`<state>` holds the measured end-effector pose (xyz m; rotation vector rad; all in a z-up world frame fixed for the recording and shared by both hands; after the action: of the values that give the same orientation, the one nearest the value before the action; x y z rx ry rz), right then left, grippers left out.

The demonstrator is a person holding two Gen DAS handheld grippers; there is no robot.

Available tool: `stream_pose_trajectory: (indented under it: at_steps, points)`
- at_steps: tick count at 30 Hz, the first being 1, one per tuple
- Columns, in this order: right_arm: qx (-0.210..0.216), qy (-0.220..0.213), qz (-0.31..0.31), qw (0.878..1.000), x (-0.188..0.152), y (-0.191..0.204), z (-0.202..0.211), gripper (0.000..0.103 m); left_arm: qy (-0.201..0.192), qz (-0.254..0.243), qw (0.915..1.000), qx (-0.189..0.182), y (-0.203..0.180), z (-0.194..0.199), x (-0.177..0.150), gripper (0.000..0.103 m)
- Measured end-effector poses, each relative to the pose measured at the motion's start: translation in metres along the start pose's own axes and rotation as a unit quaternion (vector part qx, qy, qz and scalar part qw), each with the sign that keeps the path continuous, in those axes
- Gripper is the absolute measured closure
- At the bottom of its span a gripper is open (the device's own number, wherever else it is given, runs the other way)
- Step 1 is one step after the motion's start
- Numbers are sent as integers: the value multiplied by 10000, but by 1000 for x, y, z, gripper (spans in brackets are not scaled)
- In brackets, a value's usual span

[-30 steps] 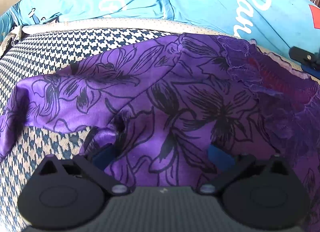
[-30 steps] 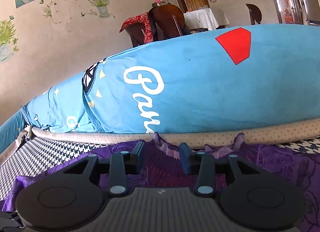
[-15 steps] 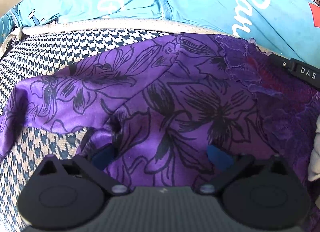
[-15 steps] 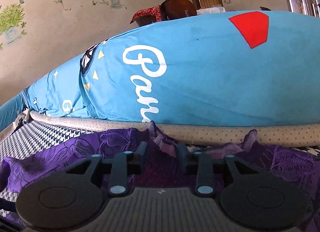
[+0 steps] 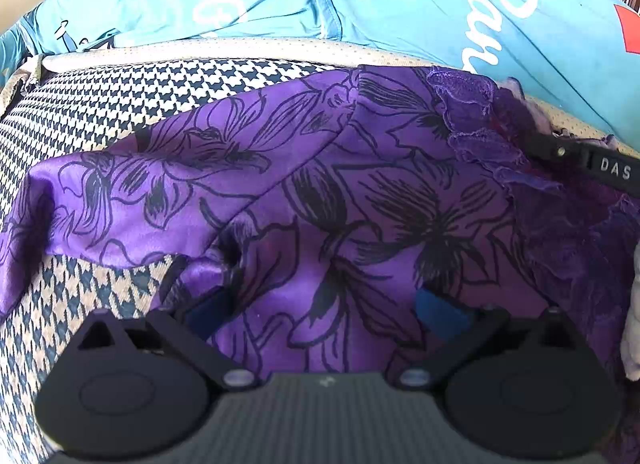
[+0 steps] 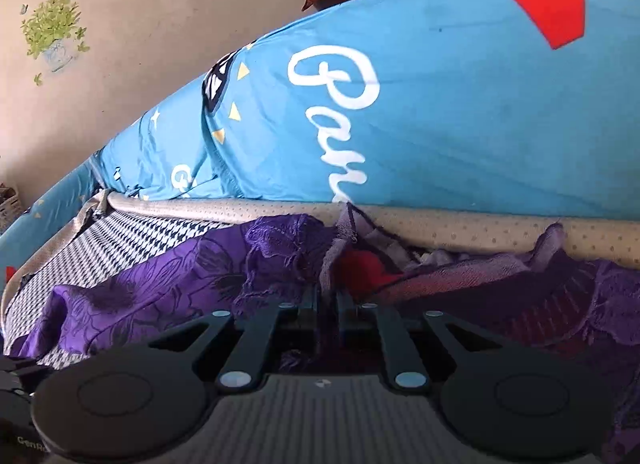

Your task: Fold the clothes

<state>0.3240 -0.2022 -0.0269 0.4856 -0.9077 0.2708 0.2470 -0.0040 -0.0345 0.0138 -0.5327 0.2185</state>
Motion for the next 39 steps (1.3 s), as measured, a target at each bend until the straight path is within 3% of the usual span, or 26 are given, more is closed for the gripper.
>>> stream_pose_trajectory:
  at_steps: [3,5,11,17,23,28,39]
  points:
    - [301,151,-129,9994,-1,-2,-2,89,-2,-6,10000,3,0,0,0,0]
    - [241,133,-218,9994,1,-7,1,89,3,-6,10000,0,0,0,0,0]
    - [357,-346,-683,9964,20,-22,21,89,-3,-26,10000,-16,1,0,-1,0]
    - [-767,-670,-443,9938,33,-31,23,89,-26,-29,10000,18,0,1,-2,0]
    - [-1304,-223,106,9911,21,-29,-4,80,-75,-50,9999,55,-1,0,-3,0]
    - [-1225,-34,354,9918,15,-25,-10,69,-88,-62,9999,57,-2,0,-3,0]
    - [-1081,45,549,9926,11,-20,-9,65,-115,-65,9999,69,-2,1,-4,0]
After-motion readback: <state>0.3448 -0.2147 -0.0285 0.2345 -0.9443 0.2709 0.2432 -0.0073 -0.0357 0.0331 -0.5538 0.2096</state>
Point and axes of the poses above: each gripper's, at about its wrist camera, not at the fingertips, and z roughly against the way its jaws point, y to its left, x to its top, the point moved 5 cm from there along -z, roughly the way its jaws point, and after that the axes turned 6 degrees about z, right-handed, at the moved point
